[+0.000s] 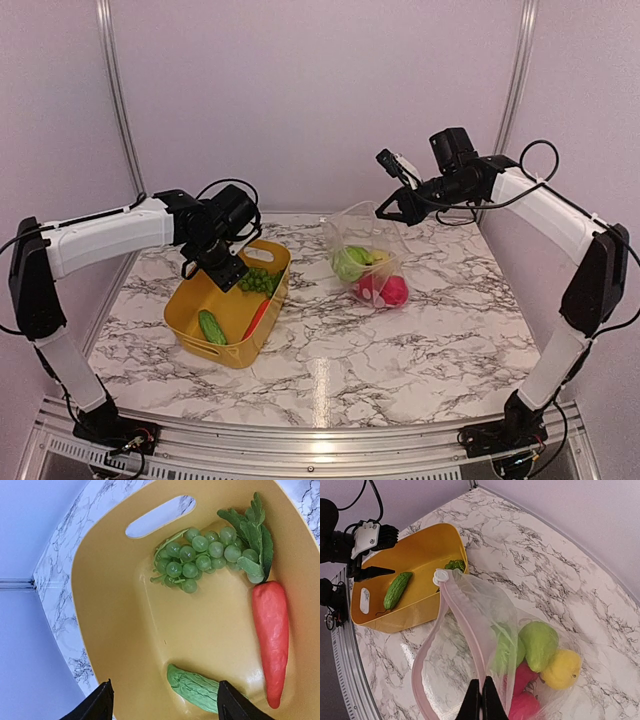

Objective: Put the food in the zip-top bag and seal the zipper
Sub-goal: Adjust the fake vegetable in the bin.

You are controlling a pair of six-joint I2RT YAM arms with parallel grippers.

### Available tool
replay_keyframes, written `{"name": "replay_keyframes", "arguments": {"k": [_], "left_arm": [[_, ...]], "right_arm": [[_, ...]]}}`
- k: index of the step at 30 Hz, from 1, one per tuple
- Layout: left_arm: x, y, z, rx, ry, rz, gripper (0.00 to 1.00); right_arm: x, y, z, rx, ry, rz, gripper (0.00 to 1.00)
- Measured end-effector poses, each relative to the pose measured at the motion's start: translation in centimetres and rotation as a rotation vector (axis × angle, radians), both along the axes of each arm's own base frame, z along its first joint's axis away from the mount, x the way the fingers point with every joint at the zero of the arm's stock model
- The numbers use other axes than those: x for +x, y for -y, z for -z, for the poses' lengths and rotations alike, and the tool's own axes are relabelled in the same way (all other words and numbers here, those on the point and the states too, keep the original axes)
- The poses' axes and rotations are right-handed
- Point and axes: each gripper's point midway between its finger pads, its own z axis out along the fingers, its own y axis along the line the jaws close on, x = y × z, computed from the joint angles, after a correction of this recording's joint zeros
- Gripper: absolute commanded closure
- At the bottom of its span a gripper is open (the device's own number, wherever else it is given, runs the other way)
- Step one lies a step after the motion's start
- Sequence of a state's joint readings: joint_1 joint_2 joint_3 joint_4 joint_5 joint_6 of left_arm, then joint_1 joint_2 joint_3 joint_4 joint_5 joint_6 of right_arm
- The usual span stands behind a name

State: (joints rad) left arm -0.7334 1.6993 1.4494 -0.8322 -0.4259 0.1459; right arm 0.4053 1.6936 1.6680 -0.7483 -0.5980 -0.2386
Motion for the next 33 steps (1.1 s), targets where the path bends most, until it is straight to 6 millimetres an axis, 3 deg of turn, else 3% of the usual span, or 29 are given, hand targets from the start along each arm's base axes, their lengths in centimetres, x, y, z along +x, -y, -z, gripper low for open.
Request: {"name": "replay_keyframes", "arguments": {"k": [4, 9, 19, 33], "left_arm": [[-0.9, -1.1, 1.2, -0.05, -0.018, -0.175, 0.37], [-2.1, -2.0, 3.1, -0.157, -0.032, -0.413, 0.4], [-6.2, -4.3, 6.0, -0.378, -0.013, -0.763, 0.37], [-7.0, -3.6, 11.4, -0.432, -0.057, -0.888, 0.42]], "right_arm": [[0.0, 0.0, 0.0, 0.0, 0.0, -0.001, 1.0], [-0.1, -0.1, 0.0, 0.003, -0.001, -0.004, 1.0], [-0.1, -0.1, -0.1, 0.007, -0.002, -0.009, 1.0], [-0.3, -0.2, -0.1, 0.013, -0.005, -0.017, 1.0]]}}
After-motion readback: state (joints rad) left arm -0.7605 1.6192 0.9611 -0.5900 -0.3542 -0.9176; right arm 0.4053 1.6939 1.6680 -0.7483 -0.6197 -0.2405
